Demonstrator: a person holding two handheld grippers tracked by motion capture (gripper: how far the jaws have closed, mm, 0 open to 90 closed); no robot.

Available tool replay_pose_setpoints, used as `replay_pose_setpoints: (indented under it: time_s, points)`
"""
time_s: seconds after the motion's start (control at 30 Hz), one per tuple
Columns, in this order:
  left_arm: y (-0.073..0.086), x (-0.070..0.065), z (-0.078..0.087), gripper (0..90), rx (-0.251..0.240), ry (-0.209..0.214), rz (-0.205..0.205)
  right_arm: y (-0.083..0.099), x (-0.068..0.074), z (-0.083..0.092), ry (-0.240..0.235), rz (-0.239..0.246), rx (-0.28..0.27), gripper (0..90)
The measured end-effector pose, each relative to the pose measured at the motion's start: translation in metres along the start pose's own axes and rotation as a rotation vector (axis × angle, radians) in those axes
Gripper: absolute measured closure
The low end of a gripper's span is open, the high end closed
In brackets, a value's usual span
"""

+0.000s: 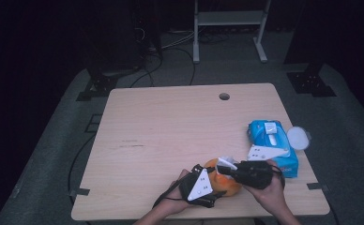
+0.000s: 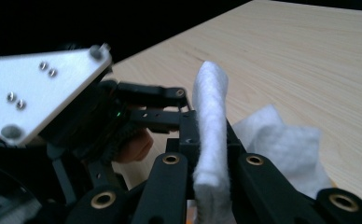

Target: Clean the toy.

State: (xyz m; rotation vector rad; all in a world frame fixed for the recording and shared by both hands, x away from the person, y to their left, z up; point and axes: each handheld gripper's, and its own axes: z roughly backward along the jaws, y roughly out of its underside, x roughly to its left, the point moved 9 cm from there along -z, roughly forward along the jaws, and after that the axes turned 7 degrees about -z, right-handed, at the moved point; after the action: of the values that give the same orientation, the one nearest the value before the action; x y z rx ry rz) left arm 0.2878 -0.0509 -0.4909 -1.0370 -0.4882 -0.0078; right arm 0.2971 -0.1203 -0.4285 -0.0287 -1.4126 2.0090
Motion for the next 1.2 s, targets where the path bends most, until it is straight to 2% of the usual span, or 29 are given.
replay_pose_setpoints:
  time_s: [0.03,0.07,0.1,0.17,0.27,0.3,0.43,0.5,0.57,0.6,0.7,0.73,0.77,0.83,0.9,0.97,1.03,1.13,1.2]
  points:
    - [0.0,0.0,0.0,26.1,-0.004,0.002,0.006,0.001,0.001,-0.001,0.011,0.02,0.006,84.8]
    - [0.0,0.0,0.0,26.1,-0.01,0.004,0.02,0.001,-0.001,-0.001,0.013,0.018,0.009,84.8]
    - [0.0,0.0,0.0,26.1,-0.007,0.005,0.015,0.0,-0.008,0.0,0.024,0.005,0.005,84.9]
    - [0.0,0.0,0.0,26.1,-0.002,0.004,0.001,0.001,-0.027,0.003,0.091,-0.007,0.005,84.7]
    - [-0.002,-0.001,-0.002,26.1,-0.007,0.01,0.001,0.002,-0.038,0.009,0.106,-0.045,-0.004,84.8]
    - [-0.002,-0.002,-0.003,26.1,-0.004,0.01,-0.006,0.002,-0.035,0.009,0.105,-0.044,-0.004,84.8]
    - [-0.001,-0.003,-0.003,26.1,0.002,0.009,-0.015,0.001,-0.009,-0.001,0.012,-0.022,0.01,84.7]
    - [-0.001,-0.003,-0.002,26.2,0.007,0.012,-0.007,0.002,-0.006,-0.005,0.016,0.007,0.028,84.5]
    - [-0.001,0.0,-0.001,26.9,0.013,0.017,0.002,0.002,-0.014,-0.003,0.047,0.007,0.022,84.5]
    - [-0.002,0.001,-0.001,27.1,0.009,0.018,0.015,0.002,-0.02,-0.001,0.069,0.004,0.02,84.3]
    - [0.0,0.005,0.0,27.4,-0.003,0.024,0.052,0.003,-0.049,0.012,0.125,-0.059,-0.01,84.3]
    - [0.001,0.007,0.001,27.5,-0.014,0.025,0.082,0.004,-0.056,0.015,0.141,-0.073,-0.01,84.3]
    - [0.002,0.009,0.002,27.5,-0.015,0.028,0.092,0.006,-0.067,0.02,0.163,-0.093,-0.012,84.3]
    - [0.005,0.016,0.005,27.5,-0.026,0.03,0.147,0.01,-0.08,0.026,0.188,-0.128,-0.013,84.4]
    - [0.008,0.023,0.007,27.6,-0.035,0.026,0.21,0.012,-0.086,0.029,0.201,-0.145,-0.01,84.5]
    - [0.009,0.026,0.007,27.6,-0.04,0.023,0.247,0.012,-0.086,0.03,0.199,-0.151,-0.013,84.5]
    - [0.009,0.027,0.007,27.7,-0.039,0.019,0.262,0.008,-0.081,0.029,0.198,-0.141,-0.022,84.8]
    - [0.007,0.025,0.006,27.7,-0.031,0.014,0.25,0.001,-0.07,0.028,0.218,-0.091,-0.039,85.0]
    - [0.006,0.024,0.005,27.6,-0.034,0.011,0.244,-0.005,-0.061,0.029,0.203,-0.07,-0.063,85.0]
